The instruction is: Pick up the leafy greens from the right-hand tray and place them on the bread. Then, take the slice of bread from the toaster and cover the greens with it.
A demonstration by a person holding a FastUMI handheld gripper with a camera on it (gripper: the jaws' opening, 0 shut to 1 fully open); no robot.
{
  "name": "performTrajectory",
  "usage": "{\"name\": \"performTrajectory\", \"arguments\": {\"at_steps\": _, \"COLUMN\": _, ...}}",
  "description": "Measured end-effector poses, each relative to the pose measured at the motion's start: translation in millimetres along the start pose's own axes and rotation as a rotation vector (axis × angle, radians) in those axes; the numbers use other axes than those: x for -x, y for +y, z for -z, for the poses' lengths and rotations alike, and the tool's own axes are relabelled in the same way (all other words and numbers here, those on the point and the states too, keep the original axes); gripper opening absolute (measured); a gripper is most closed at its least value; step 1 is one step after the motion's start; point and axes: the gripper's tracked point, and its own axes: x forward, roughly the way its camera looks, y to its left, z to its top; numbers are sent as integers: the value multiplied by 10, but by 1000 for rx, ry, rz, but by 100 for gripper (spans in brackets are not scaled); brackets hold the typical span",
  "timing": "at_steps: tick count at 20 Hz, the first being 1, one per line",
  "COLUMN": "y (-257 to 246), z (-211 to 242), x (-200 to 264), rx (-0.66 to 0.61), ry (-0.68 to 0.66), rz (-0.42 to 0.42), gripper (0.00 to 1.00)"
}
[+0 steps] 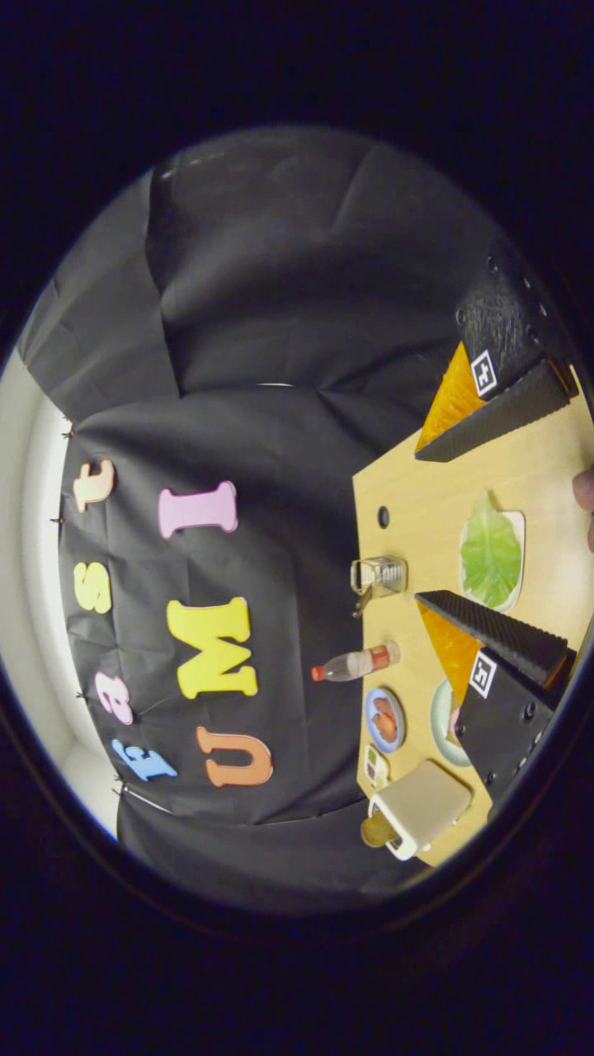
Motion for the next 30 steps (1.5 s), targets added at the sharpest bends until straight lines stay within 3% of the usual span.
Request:
{"name": "performTrajectory", "arguments": {"at_steps": 9, "y": -150, "z": 1068, "x": -1054, "rx": 21, "ry": 212, "rz": -51, "gripper": 96}}
{"name": "performTrajectory", "arguments": {"at_steps": 20, "y": -116, "z": 1398, "x": -1365, "rx": 41, "ry": 331, "rz": -20, "gripper": 93}}
{"name": "performTrajectory", "arguments": {"at_steps": 23, "y": -58, "z": 1426, "x": -1349, "rx": 49, "ry": 345, "rz": -22, "gripper": 80}}
{"name": "performTrajectory", "arguments": {"at_steps": 29, "y": -109, "z": 1332, "x": -1353, "rx": 55, "ry": 342, "rz": 14, "gripper": 34}}
{"name": "performTrajectory", "arguments": {"at_steps": 30, "y": -146, "z": 1276, "x": -1333, "rx": 61, "ry": 323, "rz": 35, "gripper": 34}}
